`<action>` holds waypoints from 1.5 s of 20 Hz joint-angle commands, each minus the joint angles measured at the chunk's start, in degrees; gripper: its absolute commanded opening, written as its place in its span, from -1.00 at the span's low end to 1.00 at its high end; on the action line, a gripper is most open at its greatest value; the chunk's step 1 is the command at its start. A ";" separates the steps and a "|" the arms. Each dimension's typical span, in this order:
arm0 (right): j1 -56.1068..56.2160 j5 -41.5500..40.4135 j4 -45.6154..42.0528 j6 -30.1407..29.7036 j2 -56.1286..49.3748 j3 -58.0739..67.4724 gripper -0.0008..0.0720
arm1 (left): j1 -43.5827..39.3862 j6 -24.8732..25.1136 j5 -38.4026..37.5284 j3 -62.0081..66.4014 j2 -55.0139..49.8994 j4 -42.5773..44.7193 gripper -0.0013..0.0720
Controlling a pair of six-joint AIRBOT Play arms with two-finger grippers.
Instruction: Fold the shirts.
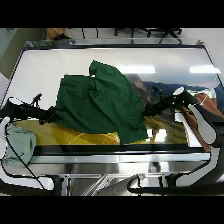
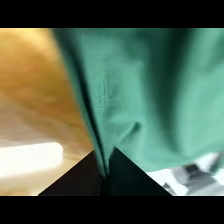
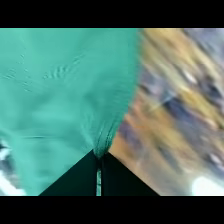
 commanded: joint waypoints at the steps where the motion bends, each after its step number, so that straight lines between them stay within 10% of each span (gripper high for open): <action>1: -1.51 2.73 8.66 -2.03 4.15 5.44 -0.94 | -0.04 1.60 -5.22 7.26 3.85 -9.90 -0.92; 7: -9.18 -1.31 29.83 -9.75 26.45 20.26 -0.94 | -0.02 2.71 -6.51 27.82 23.47 -18.51 -0.92; 16: -11.76 -30.29 14.56 -14.36 55.39 22.91 -0.93 | 13.18 2.80 5.09 47.91 47.30 -8.98 -0.92; 25: -11.74 -17.22 11.02 -9.38 37.68 22.93 -0.93 | -2.36 2.38 -8.87 48.41 26.99 -5.81 -0.92; 30: -11.15 -10.36 13.57 -9.44 16.09 22.12 -0.93 | -16.96 0.42 -9.01 48.41 4.13 10.82 -0.92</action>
